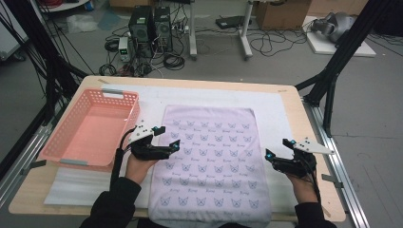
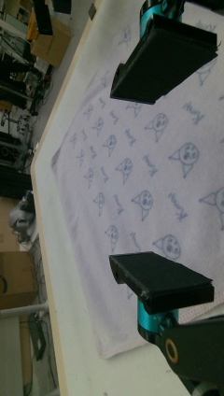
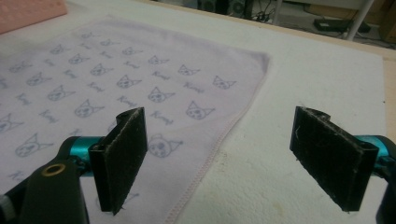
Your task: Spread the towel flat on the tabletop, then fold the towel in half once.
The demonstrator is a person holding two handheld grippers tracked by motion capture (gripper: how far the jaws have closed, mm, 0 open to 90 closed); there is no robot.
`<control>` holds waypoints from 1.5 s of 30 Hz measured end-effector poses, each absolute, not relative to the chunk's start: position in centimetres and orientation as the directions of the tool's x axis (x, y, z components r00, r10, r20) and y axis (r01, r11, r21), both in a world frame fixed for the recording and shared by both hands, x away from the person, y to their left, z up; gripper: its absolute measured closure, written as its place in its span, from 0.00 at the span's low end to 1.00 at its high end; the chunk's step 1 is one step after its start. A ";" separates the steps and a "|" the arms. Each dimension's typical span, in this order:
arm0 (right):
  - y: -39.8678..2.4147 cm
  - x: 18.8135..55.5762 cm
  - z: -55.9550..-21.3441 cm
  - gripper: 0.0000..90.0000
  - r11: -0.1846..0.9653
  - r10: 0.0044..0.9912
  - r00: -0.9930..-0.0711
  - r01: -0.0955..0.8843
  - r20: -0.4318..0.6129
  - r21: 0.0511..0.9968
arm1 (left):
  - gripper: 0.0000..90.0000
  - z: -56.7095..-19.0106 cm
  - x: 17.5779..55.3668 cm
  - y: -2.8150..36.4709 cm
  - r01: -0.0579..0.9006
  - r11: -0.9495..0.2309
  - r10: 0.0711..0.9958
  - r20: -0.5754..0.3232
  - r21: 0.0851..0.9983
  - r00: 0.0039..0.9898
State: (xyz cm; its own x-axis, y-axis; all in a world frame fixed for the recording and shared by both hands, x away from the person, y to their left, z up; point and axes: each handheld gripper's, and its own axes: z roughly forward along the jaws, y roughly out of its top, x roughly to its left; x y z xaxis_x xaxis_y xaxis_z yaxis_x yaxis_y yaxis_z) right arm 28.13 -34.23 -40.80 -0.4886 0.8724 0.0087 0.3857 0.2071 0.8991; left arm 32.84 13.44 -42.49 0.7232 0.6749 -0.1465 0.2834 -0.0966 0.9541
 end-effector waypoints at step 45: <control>-34.1 30.2 -41.3 0.19 0.217 0.854 -0.518 0.433 0.044 0.875 | 0.25 -43.2 40.1 13.3 0.501 -0.062 0.854 -0.214 0.863 0.474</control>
